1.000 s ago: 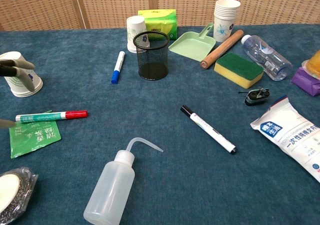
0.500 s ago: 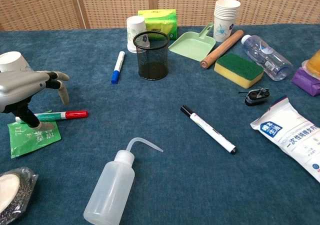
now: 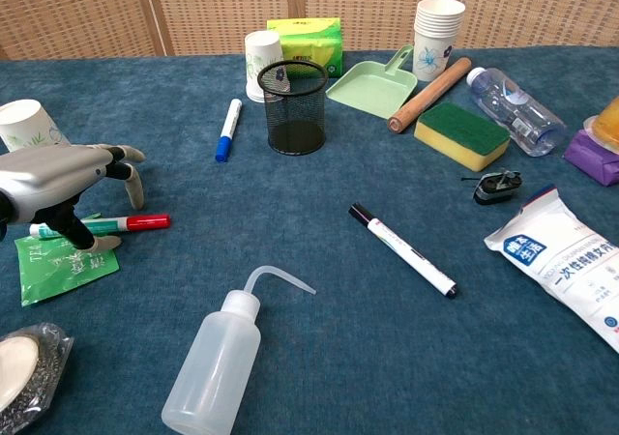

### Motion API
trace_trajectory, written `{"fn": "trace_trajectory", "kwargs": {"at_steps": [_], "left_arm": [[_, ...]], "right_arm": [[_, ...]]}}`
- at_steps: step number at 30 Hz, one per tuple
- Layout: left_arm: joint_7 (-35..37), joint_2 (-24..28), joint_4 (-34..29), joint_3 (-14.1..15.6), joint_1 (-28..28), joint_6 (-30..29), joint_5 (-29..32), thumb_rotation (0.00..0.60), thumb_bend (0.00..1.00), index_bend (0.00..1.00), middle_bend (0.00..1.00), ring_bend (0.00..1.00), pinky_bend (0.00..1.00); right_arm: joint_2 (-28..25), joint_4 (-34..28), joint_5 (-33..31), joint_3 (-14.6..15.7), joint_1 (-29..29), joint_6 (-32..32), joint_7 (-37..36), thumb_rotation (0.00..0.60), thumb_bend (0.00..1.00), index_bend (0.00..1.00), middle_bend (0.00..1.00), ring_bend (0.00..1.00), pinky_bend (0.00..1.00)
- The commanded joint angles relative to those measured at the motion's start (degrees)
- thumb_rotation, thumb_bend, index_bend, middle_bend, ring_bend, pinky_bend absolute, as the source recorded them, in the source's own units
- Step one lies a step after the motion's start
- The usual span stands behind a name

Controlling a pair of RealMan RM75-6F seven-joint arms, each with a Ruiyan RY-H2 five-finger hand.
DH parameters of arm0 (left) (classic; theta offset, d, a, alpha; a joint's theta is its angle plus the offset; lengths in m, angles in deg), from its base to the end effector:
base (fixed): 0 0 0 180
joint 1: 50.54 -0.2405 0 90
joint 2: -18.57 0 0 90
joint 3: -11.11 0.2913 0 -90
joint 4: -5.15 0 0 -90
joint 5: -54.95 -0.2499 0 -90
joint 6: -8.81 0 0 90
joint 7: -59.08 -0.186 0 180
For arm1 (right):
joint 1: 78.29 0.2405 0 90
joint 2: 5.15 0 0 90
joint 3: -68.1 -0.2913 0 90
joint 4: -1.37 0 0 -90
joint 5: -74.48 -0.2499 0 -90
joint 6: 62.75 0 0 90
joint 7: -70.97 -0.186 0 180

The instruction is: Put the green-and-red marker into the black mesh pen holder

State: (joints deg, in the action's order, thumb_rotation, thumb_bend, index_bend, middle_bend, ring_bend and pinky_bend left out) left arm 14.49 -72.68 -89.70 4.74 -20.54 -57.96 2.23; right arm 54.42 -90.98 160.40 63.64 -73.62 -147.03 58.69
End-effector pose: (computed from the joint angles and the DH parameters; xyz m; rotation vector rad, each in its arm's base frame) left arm -0.2260 0.3289 -0.0812 -1.7414 -0.9708 -0.5866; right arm -0.3635 -0.2353 0.1705 1.3216 -0.9946 1.0219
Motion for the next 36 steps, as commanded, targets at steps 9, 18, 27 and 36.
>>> {"fn": "trace_trajectory", "kwargs": {"at_steps": [9, 18, 27, 36], "left_arm": [[-0.9, -0.74, 0.55, 0.59, 0.84, -1.38, 0.71, 0.6, 0.38, 0.5, 0.0, 0.0, 0.0], [-1.61, -0.55, -0.07, 0.98, 1.27, -2.69, 0.38, 0.6, 0.41, 0.52, 0.0, 0.0, 0.0], [0.89, 0.46, -1.76, 0.5, 1.58, -2.79, -1.03, 0.6, 0.42, 0.52, 0.0, 0.0, 0.0], [12.53, 4.19, -3.98, -0.58, 1.51, -3.02, -12.48, 0.6, 0.42, 0.54, 0.0, 0.0, 0.0]], "right_arm": [[0.14, 0.51, 0.57, 0.09, 0.09, -0.16, -0.8, 0.6, 0.0, 0.01, 0.0, 0.0, 0.0], [0.2, 0.55, 0.45, 0.14, 0.19, 0.13, -0.72, 0.6, 0.0, 0.03, 0.0, 0.0, 0.0], [0.07, 0.56, 0.32, 0.07, 0.12, 0.03, -1.2, 0.6, 0.0, 0.03, 0.0, 0.0, 0.0], [0.04, 0.5, 0.4, 0.13, 0.13, 0.05, -1.12, 0.6, 0.0, 0.03, 0.0, 0.0, 0.0]]}}
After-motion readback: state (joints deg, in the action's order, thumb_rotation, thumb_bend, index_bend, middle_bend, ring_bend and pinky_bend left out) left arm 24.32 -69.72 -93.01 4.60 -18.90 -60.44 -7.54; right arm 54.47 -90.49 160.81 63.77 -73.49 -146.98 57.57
